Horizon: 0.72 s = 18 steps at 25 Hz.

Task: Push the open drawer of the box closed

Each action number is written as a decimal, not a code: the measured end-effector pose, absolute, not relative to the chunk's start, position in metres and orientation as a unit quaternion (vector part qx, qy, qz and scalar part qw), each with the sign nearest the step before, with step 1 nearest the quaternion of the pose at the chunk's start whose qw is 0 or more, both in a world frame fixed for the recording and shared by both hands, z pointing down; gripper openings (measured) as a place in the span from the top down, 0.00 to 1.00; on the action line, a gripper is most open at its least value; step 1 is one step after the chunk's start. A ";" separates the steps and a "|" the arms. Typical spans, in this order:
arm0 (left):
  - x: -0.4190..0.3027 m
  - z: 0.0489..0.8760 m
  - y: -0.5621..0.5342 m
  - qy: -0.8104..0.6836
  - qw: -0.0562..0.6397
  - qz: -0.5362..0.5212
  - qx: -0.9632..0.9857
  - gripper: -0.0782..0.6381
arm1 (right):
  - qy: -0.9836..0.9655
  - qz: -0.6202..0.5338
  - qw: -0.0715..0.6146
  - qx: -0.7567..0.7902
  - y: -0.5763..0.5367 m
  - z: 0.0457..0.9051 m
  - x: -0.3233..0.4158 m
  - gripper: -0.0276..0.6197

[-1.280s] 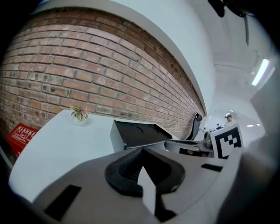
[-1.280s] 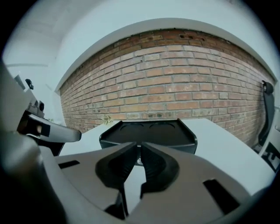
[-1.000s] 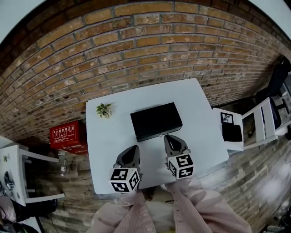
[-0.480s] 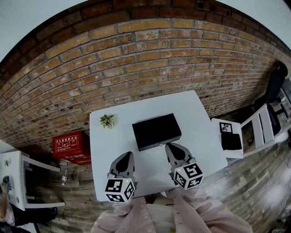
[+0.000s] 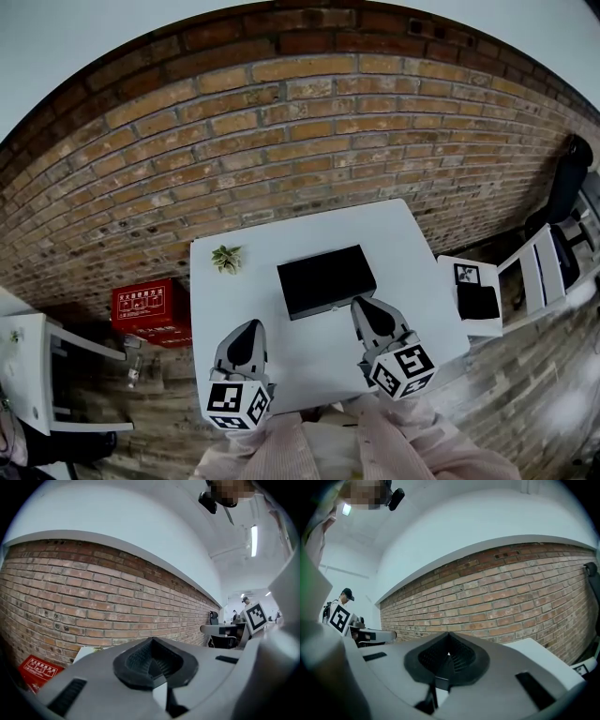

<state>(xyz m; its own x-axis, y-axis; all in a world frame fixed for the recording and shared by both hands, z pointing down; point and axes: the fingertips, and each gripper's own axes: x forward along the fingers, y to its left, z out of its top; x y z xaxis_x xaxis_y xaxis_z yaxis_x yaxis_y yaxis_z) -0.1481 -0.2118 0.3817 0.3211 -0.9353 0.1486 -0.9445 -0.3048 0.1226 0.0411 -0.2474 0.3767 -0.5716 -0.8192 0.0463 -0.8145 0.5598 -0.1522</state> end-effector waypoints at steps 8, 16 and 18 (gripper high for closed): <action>-0.152 0.371 -0.209 -0.589 0.075 0.025 0.804 0.90 | 0.879 -0.070 0.022 -0.471 -0.244 0.368 0.052 0.95; -0.154 0.373 -0.211 -0.596 0.079 0.027 0.799 0.90 | 0.877 -0.054 0.025 -0.477 -0.244 0.364 0.060 0.95; -0.154 0.374 -0.212 -0.597 0.081 0.027 0.798 0.90 | 0.875 -0.050 0.024 -0.480 -0.244 0.363 0.061 0.95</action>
<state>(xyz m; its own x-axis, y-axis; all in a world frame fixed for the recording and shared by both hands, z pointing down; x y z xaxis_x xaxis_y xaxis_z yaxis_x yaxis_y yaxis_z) -0.1535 -0.2116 0.3741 0.2862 -0.9479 0.1397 -0.9567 -0.2747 0.0962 0.0612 -0.2445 0.3628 -0.5379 -0.8430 0.0050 -0.8381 0.5342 -0.1105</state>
